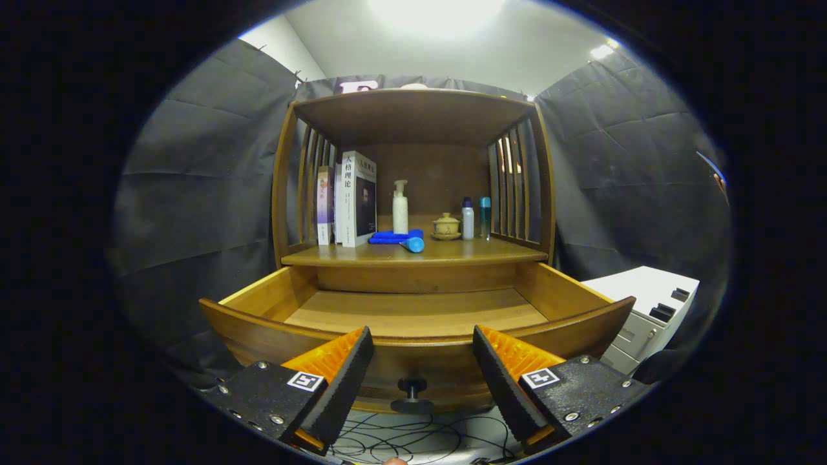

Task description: Pull open the drawer, take out the items inside it, and place them on the countertop above the cabinet.

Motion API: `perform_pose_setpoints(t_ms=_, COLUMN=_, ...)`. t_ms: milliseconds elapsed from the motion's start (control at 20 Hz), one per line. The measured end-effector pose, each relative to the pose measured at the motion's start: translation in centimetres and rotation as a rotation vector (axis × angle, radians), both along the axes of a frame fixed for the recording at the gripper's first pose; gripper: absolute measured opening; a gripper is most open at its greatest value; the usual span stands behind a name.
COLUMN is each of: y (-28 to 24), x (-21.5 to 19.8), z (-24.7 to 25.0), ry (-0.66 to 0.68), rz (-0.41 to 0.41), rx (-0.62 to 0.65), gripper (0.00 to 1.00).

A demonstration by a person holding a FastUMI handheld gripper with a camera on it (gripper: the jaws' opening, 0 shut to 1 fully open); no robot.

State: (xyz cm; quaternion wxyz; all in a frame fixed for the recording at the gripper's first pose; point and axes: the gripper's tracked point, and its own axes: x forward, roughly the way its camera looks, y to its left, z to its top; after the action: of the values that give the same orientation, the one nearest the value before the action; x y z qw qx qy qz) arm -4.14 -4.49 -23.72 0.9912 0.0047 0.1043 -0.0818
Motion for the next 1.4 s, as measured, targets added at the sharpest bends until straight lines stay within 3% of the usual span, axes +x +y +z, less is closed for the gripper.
perform_pose_setpoints(t_ms=550, y=0.8, x=0.1, z=-4.8, ry=0.125, rz=0.015, rx=-0.021, gripper=0.95)
perform_pose_setpoints(t_ms=1050, y=-0.7, x=3.1, z=-5.2, ry=0.116, rz=0.023, rx=0.1, gripper=0.95)
perform_pose_setpoints(t_ms=1400, y=-0.3, x=7.2, z=-4.6, ry=0.08, rz=0.026, rx=0.087, gripper=0.95)
